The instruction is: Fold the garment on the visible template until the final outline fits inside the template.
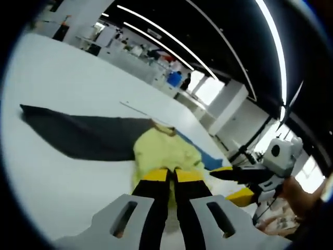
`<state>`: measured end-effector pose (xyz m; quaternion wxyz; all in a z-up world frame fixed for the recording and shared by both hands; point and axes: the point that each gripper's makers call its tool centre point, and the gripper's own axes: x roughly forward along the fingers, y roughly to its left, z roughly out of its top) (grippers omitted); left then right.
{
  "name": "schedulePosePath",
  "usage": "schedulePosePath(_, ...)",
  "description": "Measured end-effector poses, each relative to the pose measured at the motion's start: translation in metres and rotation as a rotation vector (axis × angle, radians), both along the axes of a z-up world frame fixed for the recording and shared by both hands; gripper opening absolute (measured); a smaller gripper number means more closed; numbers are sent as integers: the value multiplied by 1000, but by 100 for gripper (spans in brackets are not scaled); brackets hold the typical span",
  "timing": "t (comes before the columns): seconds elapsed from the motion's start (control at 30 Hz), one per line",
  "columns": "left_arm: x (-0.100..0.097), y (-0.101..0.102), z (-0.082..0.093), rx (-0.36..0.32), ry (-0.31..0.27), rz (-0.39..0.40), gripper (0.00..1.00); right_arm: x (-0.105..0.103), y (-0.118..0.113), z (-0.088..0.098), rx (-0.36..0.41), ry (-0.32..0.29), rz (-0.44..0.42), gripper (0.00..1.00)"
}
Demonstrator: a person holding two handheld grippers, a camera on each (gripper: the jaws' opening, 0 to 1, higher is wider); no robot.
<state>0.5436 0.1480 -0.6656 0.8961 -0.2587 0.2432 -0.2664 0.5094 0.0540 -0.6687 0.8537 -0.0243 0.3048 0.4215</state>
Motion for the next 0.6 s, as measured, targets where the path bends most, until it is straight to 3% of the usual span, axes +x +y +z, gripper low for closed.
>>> schedulePosePath(0.2, 0, 2, -1, 4, 2, 5, 0, -6, -31, -8, 28, 57, -30, 53)
schedulePosePath(0.4, 3, 4, -1, 5, 6, 13, 0, -9, -56, -26, -25, 78, -53, 52)
schedulePosePath(0.6, 4, 6, -3, 3, 13, 20, 0, -7, -73, -47, -144, 14, 3, 41)
